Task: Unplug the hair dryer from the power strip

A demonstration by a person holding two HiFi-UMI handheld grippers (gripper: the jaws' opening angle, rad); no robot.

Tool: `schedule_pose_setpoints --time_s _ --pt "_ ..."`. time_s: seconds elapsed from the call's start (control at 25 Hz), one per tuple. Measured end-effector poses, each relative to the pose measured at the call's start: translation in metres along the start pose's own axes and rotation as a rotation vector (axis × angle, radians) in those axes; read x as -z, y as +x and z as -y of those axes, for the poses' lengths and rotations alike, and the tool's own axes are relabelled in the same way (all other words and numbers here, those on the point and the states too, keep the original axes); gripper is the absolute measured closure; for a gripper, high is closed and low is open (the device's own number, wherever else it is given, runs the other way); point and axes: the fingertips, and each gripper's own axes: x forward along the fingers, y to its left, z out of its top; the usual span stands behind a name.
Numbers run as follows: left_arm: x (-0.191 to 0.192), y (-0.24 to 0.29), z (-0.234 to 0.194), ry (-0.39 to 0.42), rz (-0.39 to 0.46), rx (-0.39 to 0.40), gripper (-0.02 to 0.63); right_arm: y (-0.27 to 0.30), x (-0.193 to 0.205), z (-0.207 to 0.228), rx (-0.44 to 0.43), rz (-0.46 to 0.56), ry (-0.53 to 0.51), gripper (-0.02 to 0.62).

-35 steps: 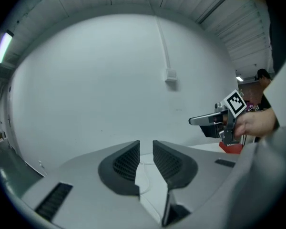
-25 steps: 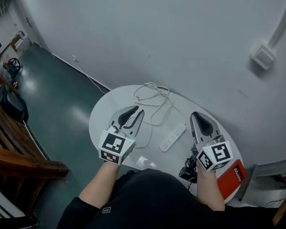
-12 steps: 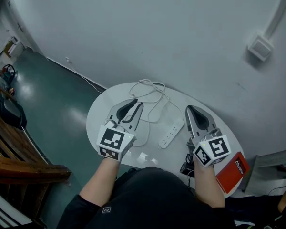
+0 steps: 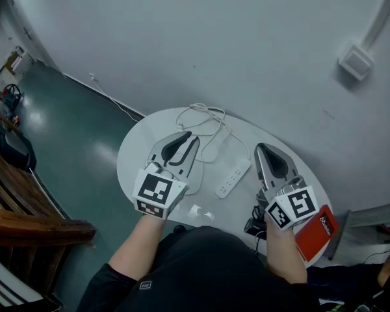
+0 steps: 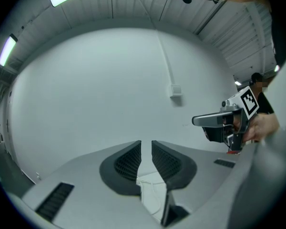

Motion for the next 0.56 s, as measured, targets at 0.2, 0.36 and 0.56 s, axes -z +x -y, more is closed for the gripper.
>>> schedule_pose_setpoints --time_s 0.2,0.36,0.56 --pt "0.0014 0.0011 0.0045 -0.003 -0.001 -0.002 0.532 -0.0032 -0.0004 0.0022 -0.006 -0.002 0.000 0.561" --pt "0.0031 0.0003 0.0084 -0.001 -0.006 -0.003 0.533 -0.0056 -0.0015 0.0001 -0.019 0.000 -0.007 0.561" --pt "0.0033 -0.0011 0.0102 0.001 -0.011 -0.004 0.534 -0.0052 0.0003 -0.0029 -0.035 -0.005 -0.004 0.561"
